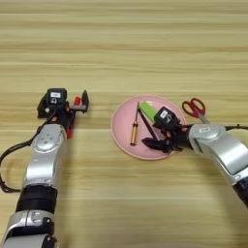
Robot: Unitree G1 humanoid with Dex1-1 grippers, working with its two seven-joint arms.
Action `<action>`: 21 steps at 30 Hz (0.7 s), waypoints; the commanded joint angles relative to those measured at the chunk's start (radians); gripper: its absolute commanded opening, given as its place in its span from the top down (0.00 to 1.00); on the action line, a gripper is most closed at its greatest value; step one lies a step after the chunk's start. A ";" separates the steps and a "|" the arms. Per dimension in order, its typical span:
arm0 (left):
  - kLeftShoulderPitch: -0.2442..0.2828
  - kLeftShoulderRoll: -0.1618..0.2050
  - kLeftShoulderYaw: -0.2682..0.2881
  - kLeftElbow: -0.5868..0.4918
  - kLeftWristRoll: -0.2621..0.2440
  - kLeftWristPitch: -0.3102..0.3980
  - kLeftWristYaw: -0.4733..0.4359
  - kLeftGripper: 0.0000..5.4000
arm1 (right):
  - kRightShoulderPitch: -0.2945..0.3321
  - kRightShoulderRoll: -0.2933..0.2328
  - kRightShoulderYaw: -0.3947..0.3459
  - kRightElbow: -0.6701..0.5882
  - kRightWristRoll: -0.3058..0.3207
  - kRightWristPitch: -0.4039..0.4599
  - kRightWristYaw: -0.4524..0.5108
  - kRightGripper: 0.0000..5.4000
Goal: Move the objects on the table
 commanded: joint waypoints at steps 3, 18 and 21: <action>0.000 -0.003 0.002 -0.010 0.000 0.009 0.005 0.00 | 0.035 -0.019 0.018 0.041 -0.027 0.047 -0.003 0.54; 0.000 -0.001 0.002 -0.007 -0.002 0.006 0.002 0.00 | 0.037 -0.012 0.015 0.043 -0.028 0.039 -0.009 0.79; 0.001 0.000 0.002 -0.007 -0.002 0.005 0.002 0.00 | 0.035 -0.014 0.013 0.045 -0.031 0.037 -0.012 0.86</action>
